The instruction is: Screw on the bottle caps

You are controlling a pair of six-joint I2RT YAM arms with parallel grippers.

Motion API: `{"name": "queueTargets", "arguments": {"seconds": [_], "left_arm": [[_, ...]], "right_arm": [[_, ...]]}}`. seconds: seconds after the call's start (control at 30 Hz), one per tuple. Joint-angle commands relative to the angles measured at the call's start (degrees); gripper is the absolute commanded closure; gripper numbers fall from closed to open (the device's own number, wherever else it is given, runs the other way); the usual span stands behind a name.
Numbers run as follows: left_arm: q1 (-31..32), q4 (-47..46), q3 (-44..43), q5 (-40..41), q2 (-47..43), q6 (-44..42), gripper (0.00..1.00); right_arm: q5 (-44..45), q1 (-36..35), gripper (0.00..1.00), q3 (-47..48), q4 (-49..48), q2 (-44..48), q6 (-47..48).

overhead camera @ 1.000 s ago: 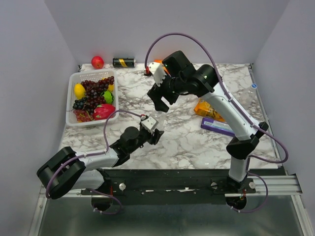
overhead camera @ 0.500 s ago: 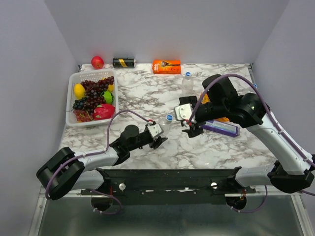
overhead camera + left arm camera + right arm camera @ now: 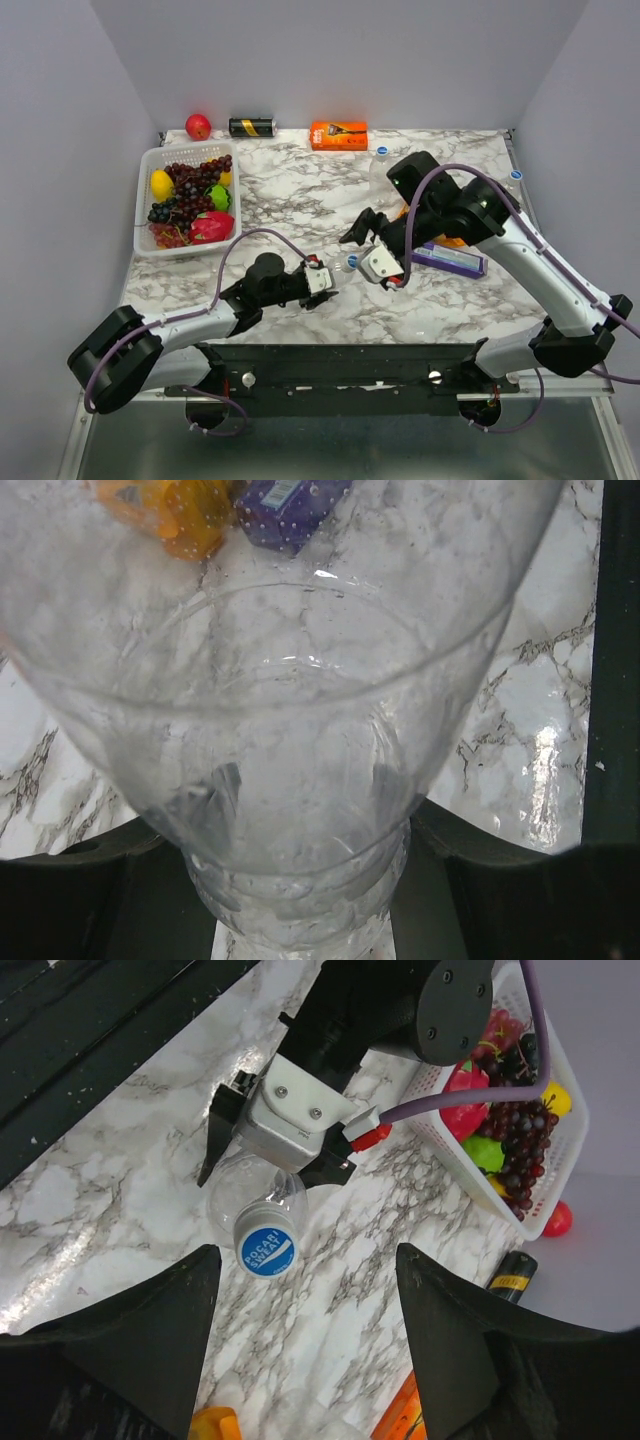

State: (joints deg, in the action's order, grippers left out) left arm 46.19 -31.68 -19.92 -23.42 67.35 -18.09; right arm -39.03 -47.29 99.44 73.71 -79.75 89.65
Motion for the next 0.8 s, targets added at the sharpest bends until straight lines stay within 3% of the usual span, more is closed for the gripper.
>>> {"name": "queueTargets", "arguments": {"seconds": [0.0,0.33,0.57,0.77], "left_arm": [[-0.23,1.88,-1.08,-2.16,-1.70,-3.53,1.00],[-0.31,2.68,-0.91,-0.58,-2.23,-3.54,1.00],[-1.46,1.27,-0.82,0.13,-1.52,-1.95,1.00],[-1.55,1.10,-1.70,-0.57,-0.91,-2.83,1.00]], "right_arm": [[-3.07,0.09,0.22,1.37,10.93,-1.29,6.86],[-0.18,0.09,0.25,-0.56,13.65,-2.17,11.78],[1.67,0.09,0.25,-5.57,13.65,-0.32,9.32],[1.67,0.09,0.23,-2.24,12.78,-4.18,3.52]]}}
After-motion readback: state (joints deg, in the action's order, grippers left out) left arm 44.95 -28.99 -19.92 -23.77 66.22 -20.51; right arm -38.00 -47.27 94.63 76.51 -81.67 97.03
